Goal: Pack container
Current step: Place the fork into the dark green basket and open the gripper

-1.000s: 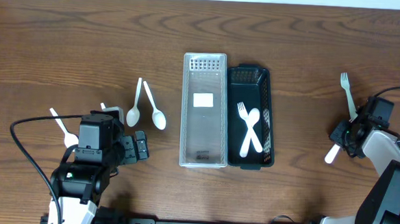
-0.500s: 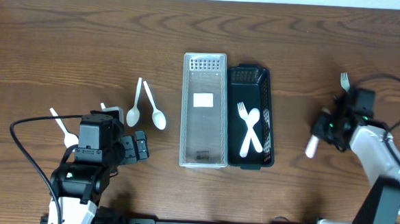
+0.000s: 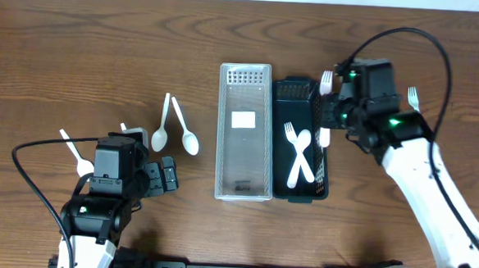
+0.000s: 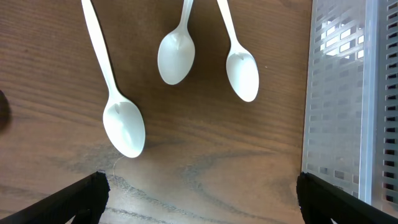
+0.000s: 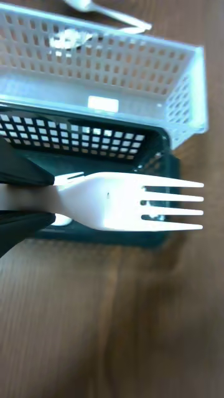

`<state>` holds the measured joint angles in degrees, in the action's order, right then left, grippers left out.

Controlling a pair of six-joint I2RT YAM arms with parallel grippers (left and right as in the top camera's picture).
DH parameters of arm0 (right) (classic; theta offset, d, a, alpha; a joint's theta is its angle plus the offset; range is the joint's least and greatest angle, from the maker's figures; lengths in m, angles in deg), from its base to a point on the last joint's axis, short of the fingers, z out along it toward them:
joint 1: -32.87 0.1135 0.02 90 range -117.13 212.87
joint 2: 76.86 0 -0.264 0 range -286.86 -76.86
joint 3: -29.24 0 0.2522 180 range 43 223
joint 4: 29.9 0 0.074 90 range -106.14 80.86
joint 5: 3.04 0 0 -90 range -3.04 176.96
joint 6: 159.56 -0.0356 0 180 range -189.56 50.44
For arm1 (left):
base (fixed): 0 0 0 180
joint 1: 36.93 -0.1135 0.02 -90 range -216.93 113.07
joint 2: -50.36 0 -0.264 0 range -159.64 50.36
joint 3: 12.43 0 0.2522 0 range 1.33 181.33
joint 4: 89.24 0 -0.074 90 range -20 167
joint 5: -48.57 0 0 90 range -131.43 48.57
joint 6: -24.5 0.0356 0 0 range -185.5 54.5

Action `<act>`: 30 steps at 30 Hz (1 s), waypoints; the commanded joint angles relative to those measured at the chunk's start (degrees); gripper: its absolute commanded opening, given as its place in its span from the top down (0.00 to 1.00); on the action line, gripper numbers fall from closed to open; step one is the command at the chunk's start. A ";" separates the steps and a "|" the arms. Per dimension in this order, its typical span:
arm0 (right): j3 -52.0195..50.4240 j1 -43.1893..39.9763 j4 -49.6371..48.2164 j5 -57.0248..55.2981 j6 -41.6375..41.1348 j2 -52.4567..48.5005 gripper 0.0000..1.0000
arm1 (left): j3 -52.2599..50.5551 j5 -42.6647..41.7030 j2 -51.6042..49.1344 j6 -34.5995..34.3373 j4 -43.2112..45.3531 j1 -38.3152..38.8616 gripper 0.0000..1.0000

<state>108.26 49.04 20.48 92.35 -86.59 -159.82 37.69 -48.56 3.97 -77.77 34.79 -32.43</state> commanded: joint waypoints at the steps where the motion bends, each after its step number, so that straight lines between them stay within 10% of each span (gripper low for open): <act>1: -0.39 2.12 0.57 -1.20 -1.79 -5.20 0.99 | 1.07 0.04 0.09 -0.72 -0.17 -0.31 0.02; 6: -0.39 4.31 -0.17 -1.29 -1.29 -11.89 0.98 | 1.07 0.04 0.09 -0.72 -0.17 -0.31 0.02; 12: -0.39 4.55 -0.61 -1.20 2.75 -14.38 0.57 | 1.07 0.04 0.09 -0.72 -0.17 -0.31 0.02; 17: 0.87 4.52 -0.07 -0.83 6.62 -13.99 0.46 | 1.07 0.04 0.09 -0.72 -0.17 -0.31 0.02; 30: 30.69 -10.91 13.81 -4.96 16.39 -10.82 0.19 | 1.07 0.04 0.09 -0.72 -0.17 -0.31 0.02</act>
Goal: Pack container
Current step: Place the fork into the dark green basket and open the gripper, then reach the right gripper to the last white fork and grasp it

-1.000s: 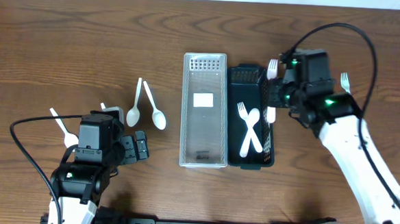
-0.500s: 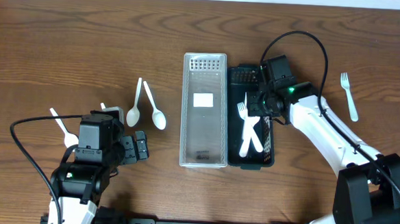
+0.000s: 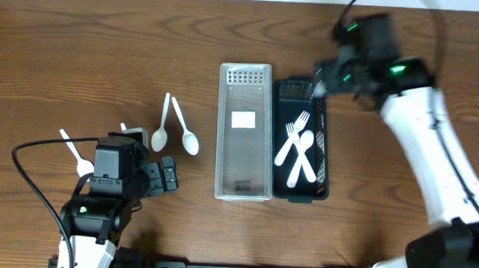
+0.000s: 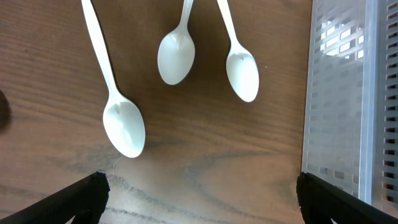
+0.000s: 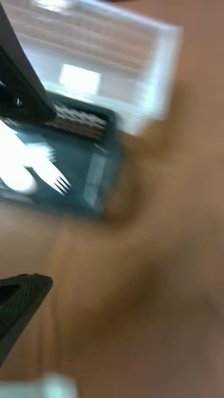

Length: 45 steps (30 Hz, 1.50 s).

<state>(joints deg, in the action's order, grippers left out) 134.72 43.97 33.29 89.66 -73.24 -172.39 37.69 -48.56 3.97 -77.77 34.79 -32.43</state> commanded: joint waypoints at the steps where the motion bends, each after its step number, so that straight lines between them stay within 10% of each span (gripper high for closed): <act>1: 4.94 -8.50 1.05 -2.27 3.43 1.66 0.19 | 1.07 0.04 0.09 -0.72 -0.17 -0.31 0.02; 12: 5.07 -28.83 2.89 -1.84 14.82 -12.31 0.20 | 1.07 0.04 0.09 -0.72 -0.15 -0.31 0.02; 45: 4.96 -32.87 1.36 -1.81 20.06 -32.11 0.19 | 1.07 0.07 0.04 -0.72 0.70 -0.31 0.02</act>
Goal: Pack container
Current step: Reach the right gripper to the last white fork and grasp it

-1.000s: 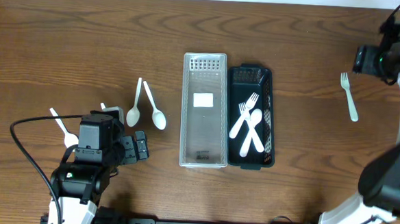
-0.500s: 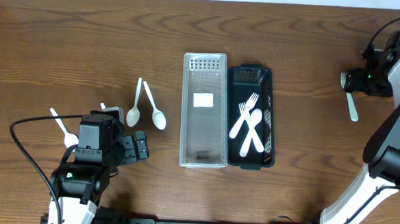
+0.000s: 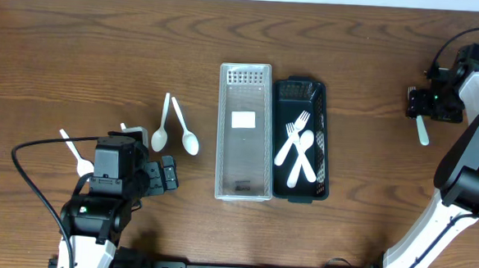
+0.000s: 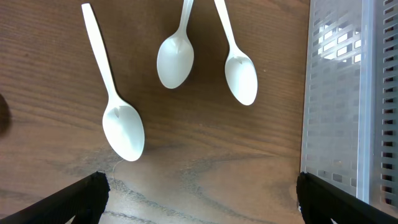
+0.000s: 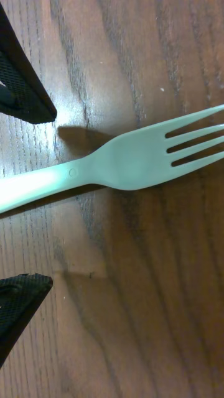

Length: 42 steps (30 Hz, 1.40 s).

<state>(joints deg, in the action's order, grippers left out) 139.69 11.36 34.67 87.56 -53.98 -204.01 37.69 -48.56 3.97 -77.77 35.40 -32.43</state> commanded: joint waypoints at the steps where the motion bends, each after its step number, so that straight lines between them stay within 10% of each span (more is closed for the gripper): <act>1: 0.00 -0.26 -0.04 0.28 0.79 -0.50 0.19 | 1.07 0.07 0.04 -0.72 0.09 -0.31 0.02; 19: -0.09 -0.15 1.01 0.92 0.74 -5.88 0.20 | 1.07 0.04 0.04 -0.72 0.09 -0.31 0.02; 42: -0.09 -0.15 -1.95 0.98 -1.84 -5.88 0.89 | 1.07 0.04 0.04 -0.72 0.09 -0.31 0.02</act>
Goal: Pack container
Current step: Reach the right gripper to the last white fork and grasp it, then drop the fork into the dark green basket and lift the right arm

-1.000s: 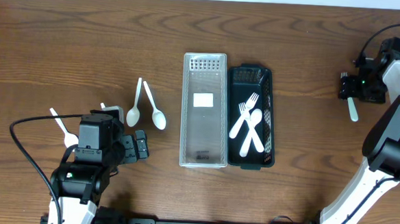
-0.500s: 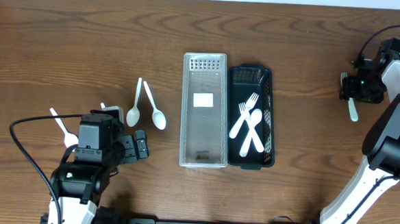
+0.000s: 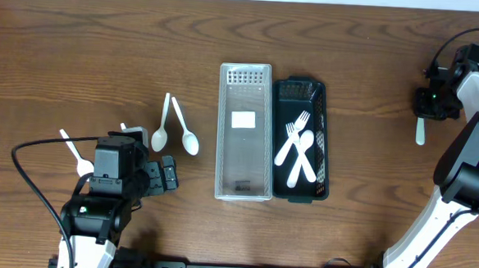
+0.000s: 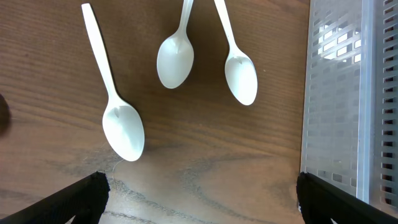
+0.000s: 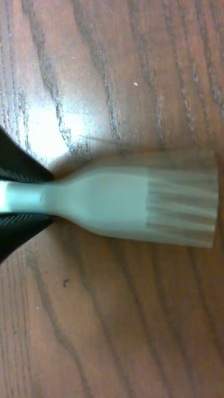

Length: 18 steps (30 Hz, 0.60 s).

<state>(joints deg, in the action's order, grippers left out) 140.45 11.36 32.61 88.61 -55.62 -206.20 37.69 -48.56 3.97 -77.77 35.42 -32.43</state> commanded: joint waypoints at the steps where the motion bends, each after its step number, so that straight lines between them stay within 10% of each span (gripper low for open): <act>1: -0.85 -0.15 0.09 -0.07 -0.20 -3.69 0.89 | 1.07 0.04 0.04 -0.72 0.07 -0.31 0.02; 18: -0.68 6.10 1.36 1.40 -6.95 11.63 0.99 | 1.07 0.04 0.04 -0.72 0.07 -0.31 0.02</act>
<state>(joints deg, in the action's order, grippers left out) 139.60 13.83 33.84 88.65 -59.54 -203.62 37.69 -48.56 3.97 -77.77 35.42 -32.43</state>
